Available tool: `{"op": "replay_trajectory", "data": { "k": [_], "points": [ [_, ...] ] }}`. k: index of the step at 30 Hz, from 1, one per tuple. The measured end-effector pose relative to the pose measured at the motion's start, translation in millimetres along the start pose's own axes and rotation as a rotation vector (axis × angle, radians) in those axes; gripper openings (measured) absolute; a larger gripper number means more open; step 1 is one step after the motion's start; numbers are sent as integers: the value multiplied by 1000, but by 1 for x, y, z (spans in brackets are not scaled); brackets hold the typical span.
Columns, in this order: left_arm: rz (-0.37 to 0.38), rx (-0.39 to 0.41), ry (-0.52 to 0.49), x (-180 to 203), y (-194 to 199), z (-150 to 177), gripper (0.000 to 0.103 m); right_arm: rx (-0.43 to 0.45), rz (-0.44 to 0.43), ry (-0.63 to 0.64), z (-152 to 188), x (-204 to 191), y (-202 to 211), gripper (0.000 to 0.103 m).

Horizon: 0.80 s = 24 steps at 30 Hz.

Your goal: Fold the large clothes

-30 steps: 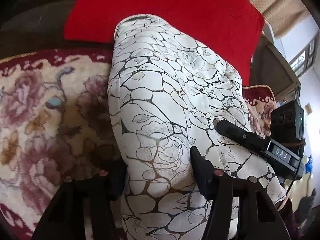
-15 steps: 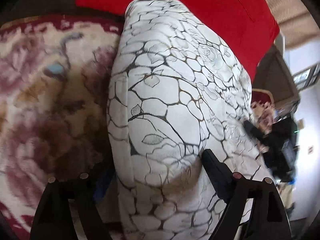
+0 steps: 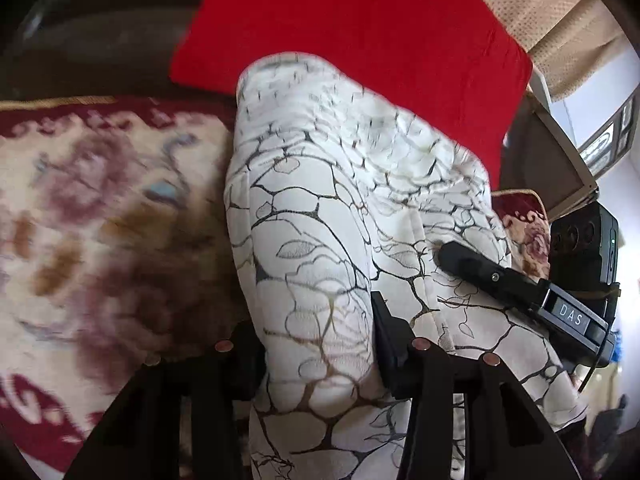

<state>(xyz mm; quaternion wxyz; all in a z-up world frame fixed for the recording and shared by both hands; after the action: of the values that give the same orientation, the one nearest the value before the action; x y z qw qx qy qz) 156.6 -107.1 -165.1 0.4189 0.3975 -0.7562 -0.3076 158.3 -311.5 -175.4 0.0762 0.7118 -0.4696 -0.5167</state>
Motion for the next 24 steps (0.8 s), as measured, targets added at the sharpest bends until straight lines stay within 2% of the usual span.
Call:
{"op": "replay_trajectory", "data": {
  "k": [4,6,8,9,11,12,14,17,21,24],
  "points": [
    [-100,48,-15,-11,30,6,49,0,-58,38,3,-20,-11,51],
    [-183,8,-25,-23,15,15,58,-6,-53,40,10,-19,-24,51],
    [-276,-62,-25,-31,-14,25,79,-44,20,51,20,-9,-49,53],
    [-275,-57,-19,-34,-16,32,79,-80,58,36,25,-1,-61,63],
    [-237,-29,3,-32,-11,37,81,-118,59,-58,34,19,-67,66],
    [-235,-31,9,-34,-6,38,82,-116,36,-103,34,24,-59,67],
    [-260,-25,-2,-31,8,34,82,-105,56,-92,31,24,-40,67],
    [-346,50,-58,-24,43,34,82,-67,121,-19,30,12,0,67],
    [-397,119,-92,-20,75,42,82,7,226,126,38,-19,56,67],
    [-446,152,-105,-19,90,38,82,65,169,204,44,-55,75,67]
  ]
}}
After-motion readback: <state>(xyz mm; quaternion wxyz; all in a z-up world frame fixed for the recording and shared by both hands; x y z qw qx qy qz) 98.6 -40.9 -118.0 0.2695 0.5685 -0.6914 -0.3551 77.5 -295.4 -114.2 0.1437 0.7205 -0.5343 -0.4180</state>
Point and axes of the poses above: each gripper's, at about its wrist camera, not at the fingertips, and y roughly against the way its jaws point, x to its right, z to its underside, the point moved 2 cm from there along -y, roughly the way its jaws point, and after that the axes turned 2 degrees about -z, right-handed, at the moved point
